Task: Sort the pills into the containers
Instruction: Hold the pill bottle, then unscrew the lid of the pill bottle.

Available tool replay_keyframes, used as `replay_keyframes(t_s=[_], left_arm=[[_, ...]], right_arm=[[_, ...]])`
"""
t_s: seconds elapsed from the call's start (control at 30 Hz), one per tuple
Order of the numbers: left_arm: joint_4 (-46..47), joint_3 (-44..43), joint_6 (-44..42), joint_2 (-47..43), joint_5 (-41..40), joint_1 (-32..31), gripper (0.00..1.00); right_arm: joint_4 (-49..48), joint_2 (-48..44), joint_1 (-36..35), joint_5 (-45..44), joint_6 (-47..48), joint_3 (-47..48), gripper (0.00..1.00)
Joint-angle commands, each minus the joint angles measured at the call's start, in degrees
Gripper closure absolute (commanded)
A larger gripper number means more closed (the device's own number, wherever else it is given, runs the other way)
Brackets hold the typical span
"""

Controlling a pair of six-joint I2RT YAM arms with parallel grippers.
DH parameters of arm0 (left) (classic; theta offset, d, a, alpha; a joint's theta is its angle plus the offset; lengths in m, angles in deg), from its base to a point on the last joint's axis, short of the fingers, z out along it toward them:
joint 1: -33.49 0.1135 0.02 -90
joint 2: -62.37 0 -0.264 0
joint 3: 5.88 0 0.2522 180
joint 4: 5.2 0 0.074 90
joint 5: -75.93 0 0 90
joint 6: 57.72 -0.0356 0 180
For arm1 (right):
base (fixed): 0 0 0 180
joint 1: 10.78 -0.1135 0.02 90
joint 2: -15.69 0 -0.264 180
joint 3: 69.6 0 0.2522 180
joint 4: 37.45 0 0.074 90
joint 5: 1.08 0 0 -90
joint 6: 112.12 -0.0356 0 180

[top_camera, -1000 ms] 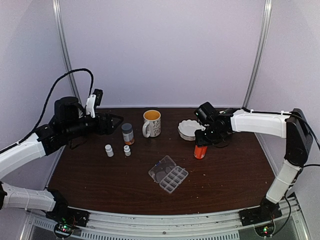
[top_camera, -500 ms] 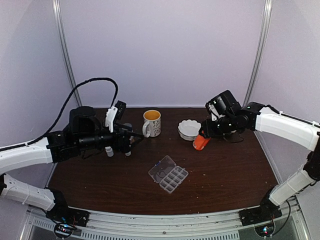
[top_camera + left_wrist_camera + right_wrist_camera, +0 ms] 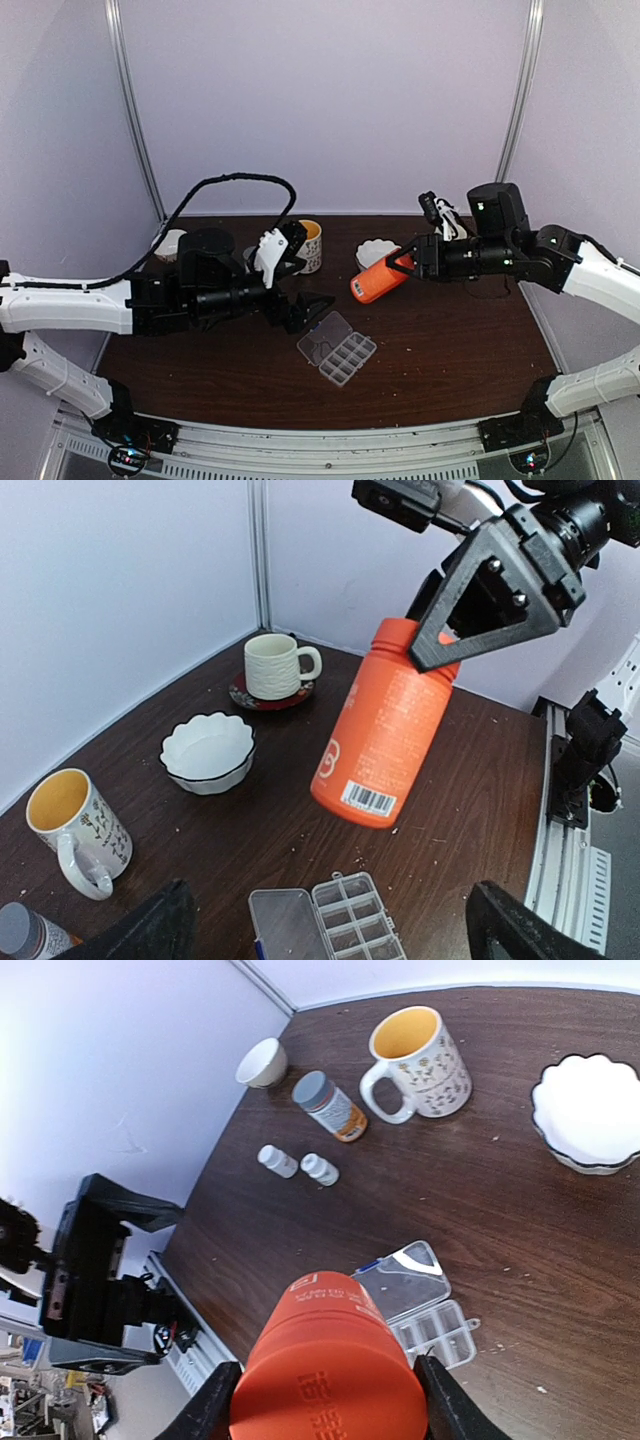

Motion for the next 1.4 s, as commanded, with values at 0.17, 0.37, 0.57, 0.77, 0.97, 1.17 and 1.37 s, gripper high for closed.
replay_keyframes(t_s=[0.17,0.37,0.57,0.77,0.97,1.17,1.37], left_arm=[[5.81,-7.74,-6.47,8.24,-2.18,-5.4,0.02],[7.4,-8.91,-7.29,10.03,-2.6,-6.44,0.03],[7.81,-9.7,-7.47,10.43,2.12,-6.44,0.16],[7.72,-9.79,-7.24,10.89,6.73,-6.46,0.2],[6.5,-10.45,-7.38,10.69,8.56,-6.45,0.52],[4.43,-11.18,-5.46,9.87,11.69,-6.13,0.6],[7.95,-9.82,1.61,8.6,22.77,-3.43,0.63]], right_arm=[[-9.81,-5.22,-5.62,4.75,-8.05,-3.35,0.57],[-14.12,-6.54,-7.38,7.25,-10.85,-5.47,0.58],[-17.88,-7.77,-7.67,8.96,-12.42,-7.06,0.58],[-19.09,-7.24,-7.67,10.0,-12.42,-6.71,0.59],[-20.21,-7.26,-7.67,11.17,-11.42,-6.52,0.6],[-20.07,-7.5,-7.67,12.69,-7.89,-6.57,0.6],[-18.83,-8.8,-7.67,16.28,0.83,-6.13,0.62]])
